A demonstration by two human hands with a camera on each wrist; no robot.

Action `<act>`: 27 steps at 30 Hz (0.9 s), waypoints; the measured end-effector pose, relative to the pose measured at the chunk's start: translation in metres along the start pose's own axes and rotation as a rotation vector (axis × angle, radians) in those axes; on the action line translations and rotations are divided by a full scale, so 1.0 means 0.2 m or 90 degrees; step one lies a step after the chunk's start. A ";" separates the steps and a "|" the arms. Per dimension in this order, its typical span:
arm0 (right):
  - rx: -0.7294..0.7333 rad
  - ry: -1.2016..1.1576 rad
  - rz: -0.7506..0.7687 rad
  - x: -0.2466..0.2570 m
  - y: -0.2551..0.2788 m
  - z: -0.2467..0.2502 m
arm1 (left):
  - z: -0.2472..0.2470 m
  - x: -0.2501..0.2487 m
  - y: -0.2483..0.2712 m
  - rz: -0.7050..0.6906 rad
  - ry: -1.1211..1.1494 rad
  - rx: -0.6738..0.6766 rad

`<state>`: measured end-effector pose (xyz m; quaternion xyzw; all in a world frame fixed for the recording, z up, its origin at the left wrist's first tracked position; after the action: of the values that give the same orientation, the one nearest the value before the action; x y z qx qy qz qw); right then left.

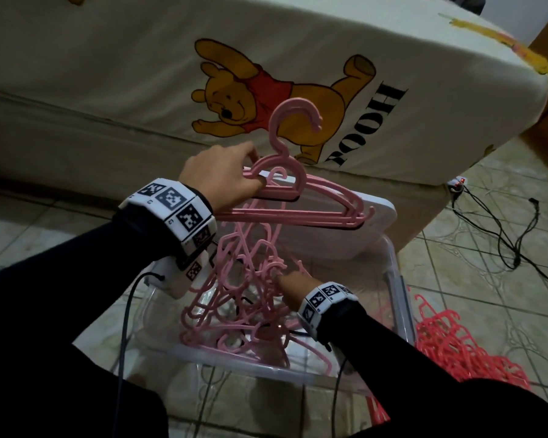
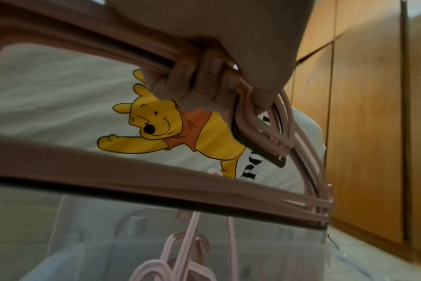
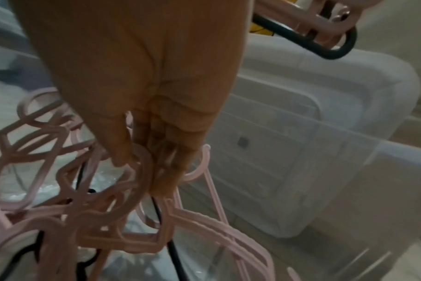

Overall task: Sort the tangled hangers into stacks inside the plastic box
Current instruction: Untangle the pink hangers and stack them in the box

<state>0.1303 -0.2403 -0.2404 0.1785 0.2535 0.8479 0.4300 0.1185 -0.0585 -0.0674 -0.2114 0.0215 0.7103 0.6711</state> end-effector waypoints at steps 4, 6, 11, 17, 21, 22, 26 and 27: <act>-0.002 -0.019 0.044 0.04 0.06 0.07 | 0.01 0.03 0.00 0.012 0.045 0.008; -0.014 -0.083 0.051 0.03 0.11 0.16 | 0.03 0.03 -0.01 0.021 0.062 0.007; -0.132 -0.140 0.068 -0.08 0.28 0.46 | 0.07 0.03 0.00 0.030 0.108 -0.016; -0.236 -0.455 0.060 -0.28 0.47 0.64 | 0.15 0.06 -0.01 0.062 0.143 -0.097; -0.295 -0.666 0.043 -0.38 0.53 0.69 | 0.17 0.06 0.00 0.086 0.175 -0.151; -0.313 -0.708 0.039 -0.40 0.55 0.70 | 0.18 0.05 0.00 0.086 0.175 -0.161; -0.359 -0.854 0.060 -0.45 0.59 0.72 | 0.17 0.05 0.00 0.106 0.176 -0.175; -0.362 -0.892 0.072 -0.46 0.61 0.73 | 0.17 0.04 0.00 0.111 0.175 -0.184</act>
<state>0.1807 -0.3353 -0.0592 0.5704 -0.3169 0.5897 0.4759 0.1087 -0.0395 -0.0387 -0.3977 0.0292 0.7258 0.5605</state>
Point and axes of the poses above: each hand's wrist, its own y-axis away from the middle knuckle, its own z-axis out of the back of the hand, x = y × z, the point moved 3 cm from there along -y, towards the middle knuckle, and after that the axes turned 9 degrees about -z, right-handed, at the moved point
